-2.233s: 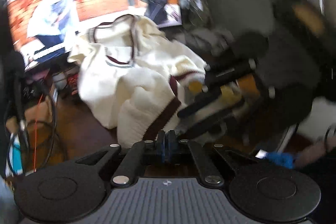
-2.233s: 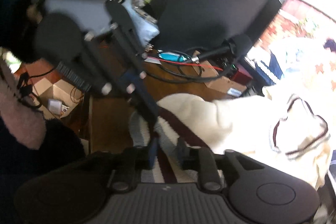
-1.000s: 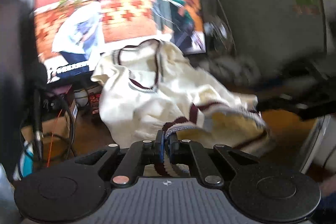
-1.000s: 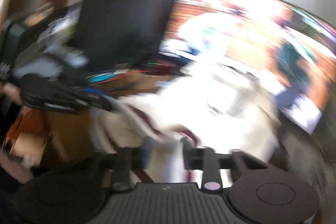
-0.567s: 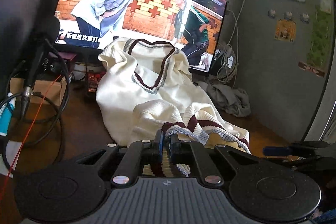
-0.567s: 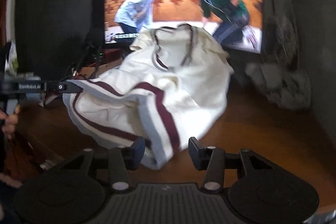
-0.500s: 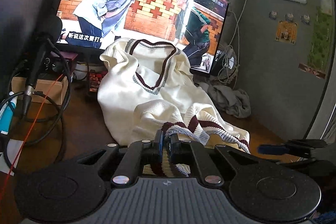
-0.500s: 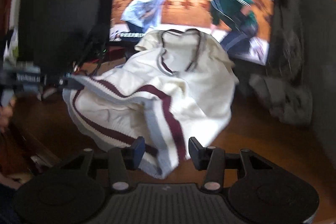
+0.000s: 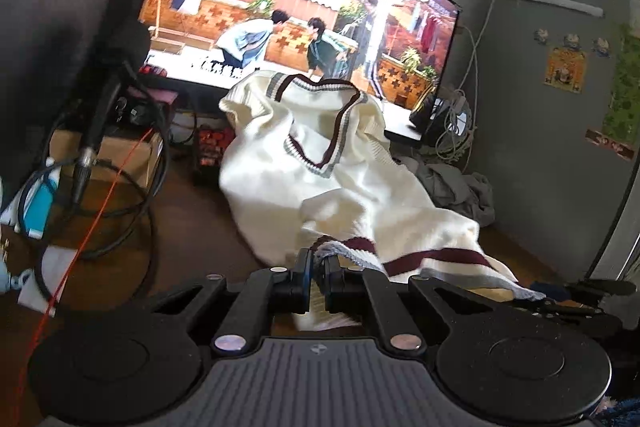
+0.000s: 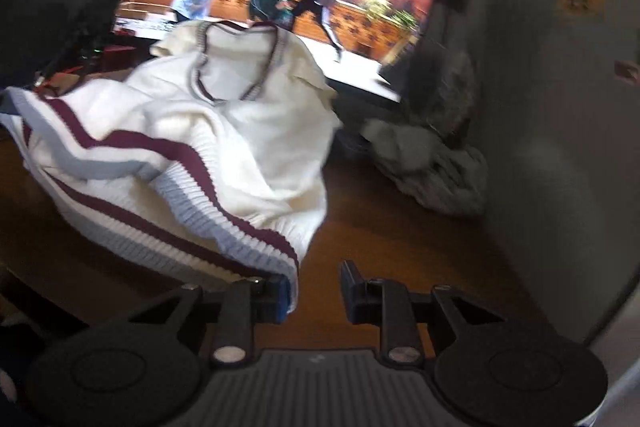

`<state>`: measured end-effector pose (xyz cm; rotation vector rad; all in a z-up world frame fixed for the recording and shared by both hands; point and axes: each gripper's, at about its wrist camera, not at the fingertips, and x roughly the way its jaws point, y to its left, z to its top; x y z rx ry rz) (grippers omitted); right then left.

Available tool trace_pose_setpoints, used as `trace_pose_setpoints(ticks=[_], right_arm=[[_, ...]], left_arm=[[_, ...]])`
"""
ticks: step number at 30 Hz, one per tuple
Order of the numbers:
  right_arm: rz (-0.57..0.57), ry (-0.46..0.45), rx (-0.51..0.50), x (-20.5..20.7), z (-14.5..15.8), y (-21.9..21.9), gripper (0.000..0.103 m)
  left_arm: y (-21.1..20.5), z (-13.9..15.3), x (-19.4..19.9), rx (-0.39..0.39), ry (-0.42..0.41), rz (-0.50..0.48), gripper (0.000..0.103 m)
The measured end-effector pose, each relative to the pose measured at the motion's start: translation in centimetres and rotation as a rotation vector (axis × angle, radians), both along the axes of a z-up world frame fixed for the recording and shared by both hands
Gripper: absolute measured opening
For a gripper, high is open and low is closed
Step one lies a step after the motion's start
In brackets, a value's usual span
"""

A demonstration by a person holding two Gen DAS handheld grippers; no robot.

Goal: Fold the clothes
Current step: 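Lift the vest by its striped hem with both tools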

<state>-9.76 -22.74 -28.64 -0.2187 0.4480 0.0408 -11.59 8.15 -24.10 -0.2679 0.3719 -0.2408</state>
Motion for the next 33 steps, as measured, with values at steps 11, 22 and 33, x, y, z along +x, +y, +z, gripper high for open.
trace_pose_setpoints(ticks=[11, 22, 33], right_arm=[[0.100, -0.151, -0.252, -1.1, -1.0, 3.2, 0.038], [-0.161, -0.056, 0.227, 0.8, 0.7, -5.7, 0.042], [-0.006, -0.035, 0.242, -3.2, 0.0, -8.3, 0.048]], left_arm=[[0.0, -0.2, -0.8, -0.017, -0.006, -0.017, 0.005], [1.4, -0.8, -0.9, -0.025, 0.020, 0.054, 0.006], [1.6, -1.3, -1.1, -0.088, 0.036, -0.006, 0.006]])
